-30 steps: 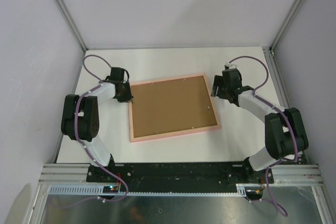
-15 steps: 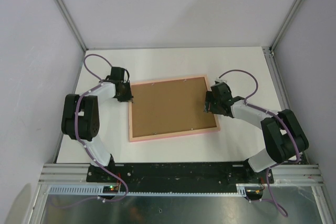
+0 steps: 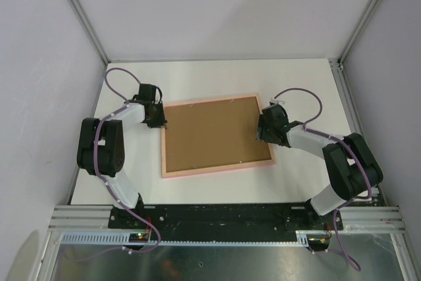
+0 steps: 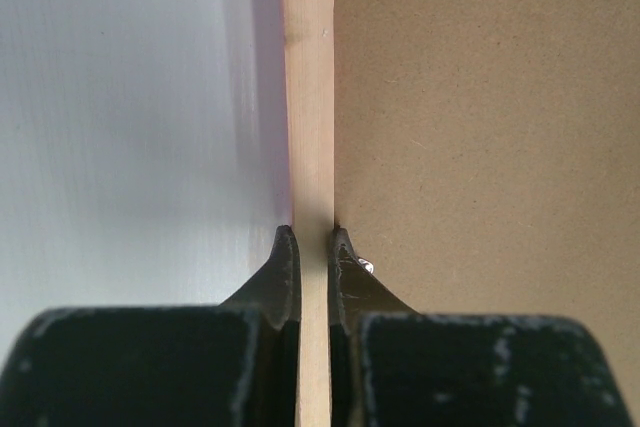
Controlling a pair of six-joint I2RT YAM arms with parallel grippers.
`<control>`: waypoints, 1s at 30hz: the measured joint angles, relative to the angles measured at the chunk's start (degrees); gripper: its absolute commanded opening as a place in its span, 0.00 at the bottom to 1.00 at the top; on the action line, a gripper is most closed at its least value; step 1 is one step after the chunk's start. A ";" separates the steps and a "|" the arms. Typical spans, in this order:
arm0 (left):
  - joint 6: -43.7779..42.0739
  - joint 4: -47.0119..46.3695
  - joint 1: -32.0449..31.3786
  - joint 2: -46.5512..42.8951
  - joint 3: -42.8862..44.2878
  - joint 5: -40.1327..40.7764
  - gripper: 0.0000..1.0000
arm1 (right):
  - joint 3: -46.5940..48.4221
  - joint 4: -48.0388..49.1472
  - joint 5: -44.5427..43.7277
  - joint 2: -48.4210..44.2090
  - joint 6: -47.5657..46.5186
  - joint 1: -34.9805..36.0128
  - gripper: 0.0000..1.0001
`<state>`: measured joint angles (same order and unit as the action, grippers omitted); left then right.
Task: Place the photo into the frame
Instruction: Press the fastener onto the backboard.
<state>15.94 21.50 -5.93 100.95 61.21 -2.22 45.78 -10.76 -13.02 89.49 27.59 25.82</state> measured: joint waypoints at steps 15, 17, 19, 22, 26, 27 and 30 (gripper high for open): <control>0.04 -0.09 0.02 0.00 0.00 0.37 0.00 | 0.26 1.11 -3.80 0.74 0.44 1.31 0.21; 0.04 -0.31 0.11 0.00 0.00 0.55 0.00 | 0.35 1.01 -4.35 0.74 -0.13 1.31 0.15; 0.02 -0.48 0.20 0.00 0.00 0.57 0.00 | 0.42 0.96 -4.50 0.74 -0.83 1.36 0.09; 0.02 -0.50 0.20 0.00 0.00 0.55 0.00 | 0.44 1.01 -4.48 0.79 -0.94 1.38 0.06; 0.04 -0.50 0.22 0.02 0.00 0.52 0.00 | 0.44 1.01 -4.46 0.79 -1.14 1.38 0.17; 0.02 -0.50 0.22 0.02 0.00 0.50 0.00 | 0.44 1.01 -4.46 0.79 -1.20 1.40 0.23; 0.02 -0.50 0.22 0.02 0.00 0.50 0.00 | 0.44 1.09 -4.46 0.76 -1.60 1.46 0.40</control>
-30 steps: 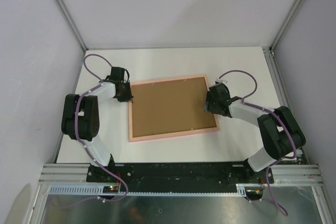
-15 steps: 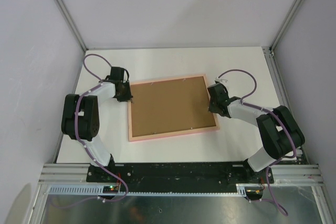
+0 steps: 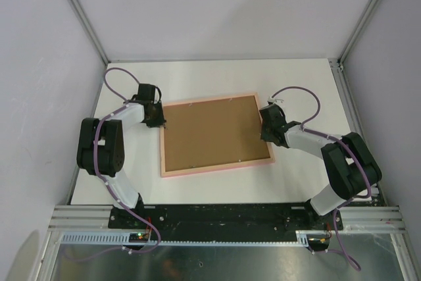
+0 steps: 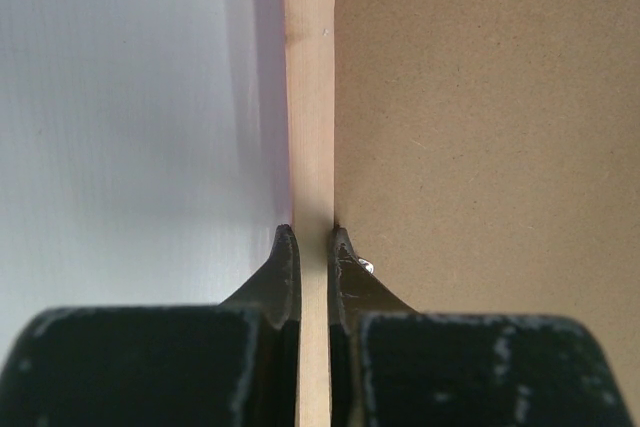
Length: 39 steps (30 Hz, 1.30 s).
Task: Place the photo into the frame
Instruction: Press the fastener onto the backboard.
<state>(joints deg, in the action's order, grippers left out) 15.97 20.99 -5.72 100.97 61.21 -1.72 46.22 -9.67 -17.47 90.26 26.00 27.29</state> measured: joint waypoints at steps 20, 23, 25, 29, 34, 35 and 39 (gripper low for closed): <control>-0.02 0.11 0.11 0.17 0.28 -0.02 0.00 | 0.02 4.22 3.37 1.25 -6.64 -1.62 0.38; 0.00 0.09 0.17 0.26 0.33 -0.02 0.00 | 0.20 4.98 3.61 1.66 -6.80 -1.51 0.27; 0.00 0.09 0.20 0.28 0.39 0.00 0.00 | 0.22 5.29 3.32 1.79 -7.08 -1.46 0.21; 0.02 0.07 0.48 0.35 0.44 -0.04 0.00 | 0.42 5.53 3.37 2.08 -7.76 -1.51 0.12; 0.37 0.09 0.59 0.50 0.61 -0.31 0.00 | 0.46 5.42 3.17 2.10 -6.75 -1.46 0.00; 0.61 0.09 0.61 0.50 0.61 -0.33 0.00 | 0.55 5.20 2.89 2.10 -6.14 -1.40 0.00; 1.99 0.13 0.61 0.48 0.61 -0.02 0.15 | 0.57 4.74 1.84 2.08 -4.20 -1.16 0.00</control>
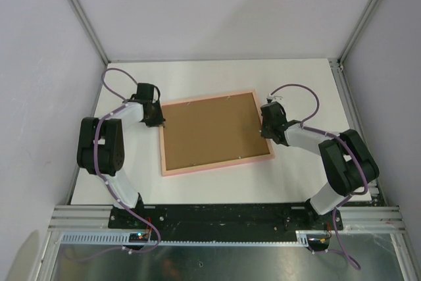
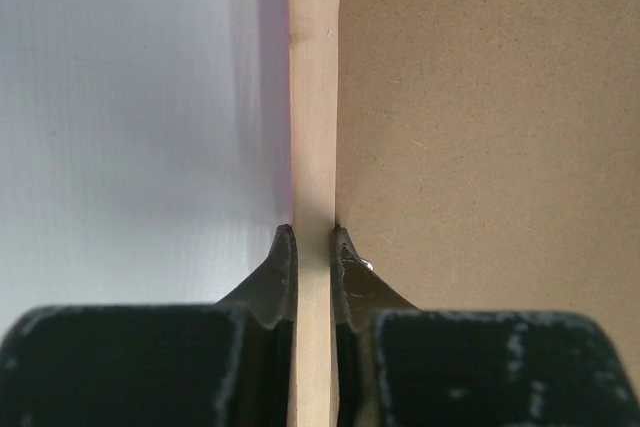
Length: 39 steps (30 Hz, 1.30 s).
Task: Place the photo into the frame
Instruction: Press the fastener onto the backboard, then hold the frame body at the center of the board.
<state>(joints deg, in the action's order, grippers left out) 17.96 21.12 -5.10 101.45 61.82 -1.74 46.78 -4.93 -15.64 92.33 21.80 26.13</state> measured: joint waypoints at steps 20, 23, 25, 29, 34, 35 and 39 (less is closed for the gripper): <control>16.26 2.97 -0.66 -8.33 -3.32 4.02 0.60 | -1.07 -0.83 -0.68 -1.09 8.07 1.92 0.00; 17.62 3.63 -0.66 -6.64 -1.62 4.92 0.62 | -1.09 -0.81 -0.79 -1.09 8.15 1.95 0.00; 17.86 3.72 -0.61 -4.44 1.07 5.09 0.64 | -1.09 -0.79 -0.83 -1.09 8.15 1.99 0.00; 18.05 3.43 -0.55 0.33 7.37 5.62 0.64 | -1.16 -0.76 -0.90 -1.16 8.13 2.05 0.00; 18.05 3.19 -0.48 6.60 12.98 6.49 0.65 | -1.31 -1.05 -0.85 -1.44 8.13 2.21 0.00; 18.05 3.08 -0.48 7.87 13.66 6.64 0.65 | -1.38 -1.20 -0.85 -1.57 8.15 2.32 0.00; 18.01 3.43 -0.48 11.96 15.87 7.06 0.66 | -1.57 -1.75 -0.92 -1.92 8.15 2.71 0.00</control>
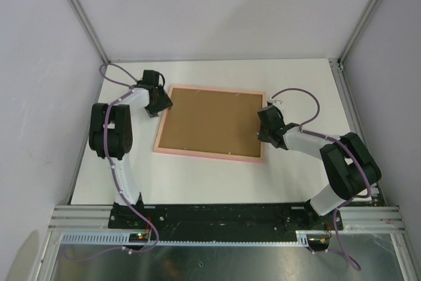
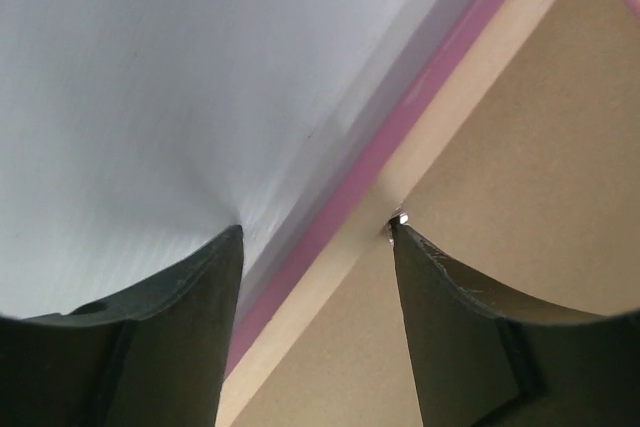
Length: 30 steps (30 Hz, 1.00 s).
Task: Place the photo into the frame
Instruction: Hold the frame body at the center of the board.
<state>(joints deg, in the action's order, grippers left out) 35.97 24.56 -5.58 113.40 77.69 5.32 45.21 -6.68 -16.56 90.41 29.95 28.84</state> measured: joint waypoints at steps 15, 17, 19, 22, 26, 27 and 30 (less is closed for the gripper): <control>-0.37 -0.26 0.00 2.73 3.21 0.48 0.46 | 0.00 -0.31 -0.07 -0.11 -0.02 0.20 0.00; -0.13 -0.63 -0.02 2.73 3.21 0.24 0.35 | 0.00 -0.28 0.02 -0.11 -0.02 0.20 0.00; 0.00 -1.09 -0.26 2.73 3.15 0.31 0.29 | 0.00 -0.28 0.20 -0.11 -0.02 0.28 0.00; -0.55 -1.60 -0.35 2.62 2.80 0.33 0.21 | 0.00 -0.28 0.24 -0.11 0.00 0.31 0.00; -0.63 -2.16 -0.35 2.38 2.32 0.35 0.04 | 0.00 -0.28 0.24 -0.11 -0.02 0.31 0.00; -0.70 -2.29 -0.35 2.29 2.19 0.35 0.02 | 0.00 -0.26 0.26 -0.11 -0.02 0.31 0.00; -1.07 -2.58 -0.35 2.21 1.99 0.31 0.01 | 0.00 -0.28 0.26 -0.11 -0.02 0.31 0.01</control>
<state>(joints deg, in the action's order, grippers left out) 34.89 21.98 -5.93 115.61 79.68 5.63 45.21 -6.96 -16.29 90.30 29.93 29.15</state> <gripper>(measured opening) 0.341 0.229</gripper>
